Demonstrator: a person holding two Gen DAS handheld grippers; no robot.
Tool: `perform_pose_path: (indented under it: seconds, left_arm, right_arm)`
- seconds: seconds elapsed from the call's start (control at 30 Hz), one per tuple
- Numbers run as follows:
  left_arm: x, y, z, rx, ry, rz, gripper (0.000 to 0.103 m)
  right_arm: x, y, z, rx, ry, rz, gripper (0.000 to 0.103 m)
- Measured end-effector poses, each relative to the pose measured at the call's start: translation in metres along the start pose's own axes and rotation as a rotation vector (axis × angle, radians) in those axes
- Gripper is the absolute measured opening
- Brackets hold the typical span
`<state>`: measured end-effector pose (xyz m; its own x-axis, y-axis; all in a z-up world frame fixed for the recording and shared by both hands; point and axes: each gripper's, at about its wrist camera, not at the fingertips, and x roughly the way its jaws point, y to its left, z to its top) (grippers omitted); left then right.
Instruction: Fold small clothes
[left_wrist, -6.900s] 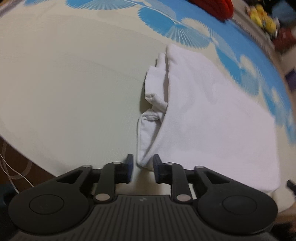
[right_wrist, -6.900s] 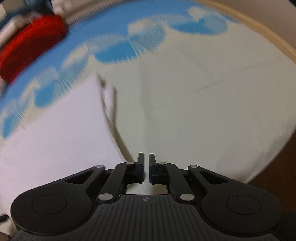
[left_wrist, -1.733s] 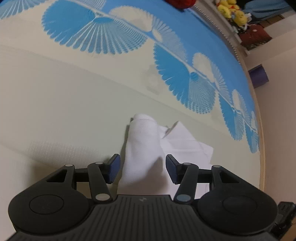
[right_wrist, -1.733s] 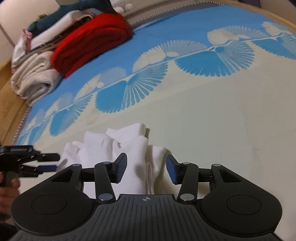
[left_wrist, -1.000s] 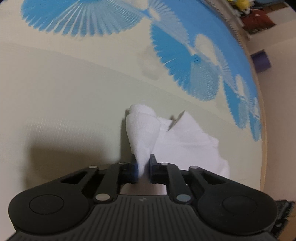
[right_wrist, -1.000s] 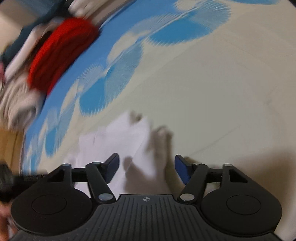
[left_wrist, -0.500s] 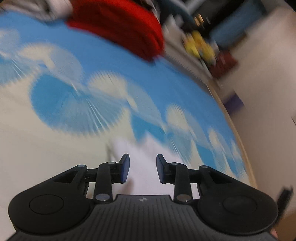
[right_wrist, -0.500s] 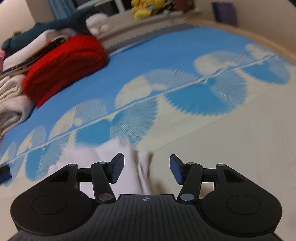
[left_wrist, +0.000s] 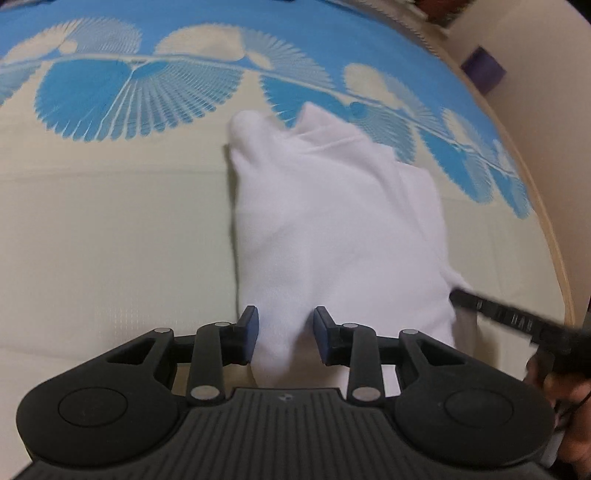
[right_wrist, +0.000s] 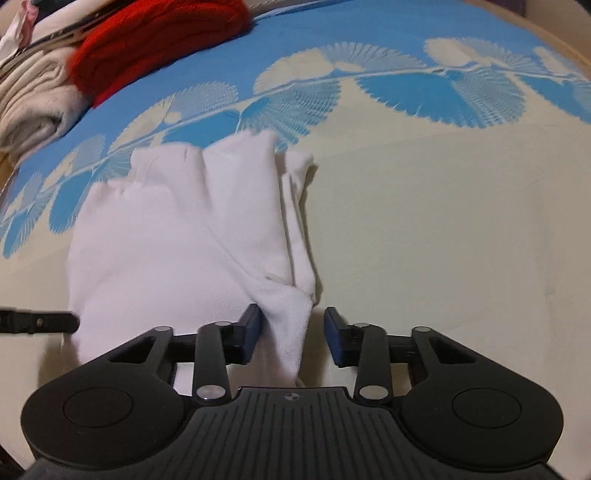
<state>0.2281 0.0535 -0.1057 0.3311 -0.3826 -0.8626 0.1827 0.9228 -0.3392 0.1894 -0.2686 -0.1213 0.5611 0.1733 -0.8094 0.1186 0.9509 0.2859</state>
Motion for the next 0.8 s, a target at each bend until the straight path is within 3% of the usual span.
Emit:
perform_pose_path:
  seconds: [0.03,0.1,0.17,0.23,0.3,0.4,0.47,0.57,0.67,0.8]
  left_arm:
    - [0.004,-0.002,-0.004,0.030,0.013,0.006,0.036]
    - [0.030,-0.011,-0.018,0.146,0.130,0.100,0.045]
    - [0.020,-0.025,-0.025,0.241,0.096,0.150,0.045]
    - [-0.002,-0.036,-0.025,0.243,0.030,0.206,0.044]
    - [-0.030,-0.045,-0.028,0.232,-0.059,0.212,0.046]
    - [-0.068,-0.060,-0.033,0.208,-0.132,0.267,0.064]
    - [-0.099,-0.073,-0.044,0.213,-0.218,0.300,0.091]
    - [-0.140,-0.096,-0.066,0.190,-0.349,0.355,0.102]
    - [-0.162,-0.112,-0.096,0.125,-0.412,0.386,0.102]
    - [-0.150,-0.133,-0.137,0.049,-0.423,0.398,0.102]
  right_arm:
    - [-0.003,0.000,-0.002,-0.020,-0.012,0.007,0.028]
    - [0.010,-0.001,-0.017,-0.103,0.091,-0.062,0.029]
    - [0.006,-0.007,-0.018,-0.107,0.114,-0.104,0.037]
    - [-0.012,-0.007,-0.010,-0.073,0.095,-0.121,0.043]
    - [-0.035,-0.002,-0.006,-0.094,0.062,-0.128,0.043]
    - [-0.067,0.007,-0.007,-0.170,0.034,-0.182,0.047]
    - [-0.094,0.009,-0.011,-0.180,-0.007,-0.158,0.055]
    - [-0.135,0.017,-0.027,-0.240,-0.093,-0.138,0.073]
    - [-0.158,0.023,-0.049,-0.308,-0.149,-0.159,0.085]
    - [-0.162,0.020,-0.079,-0.296,-0.153,-0.151,0.085]
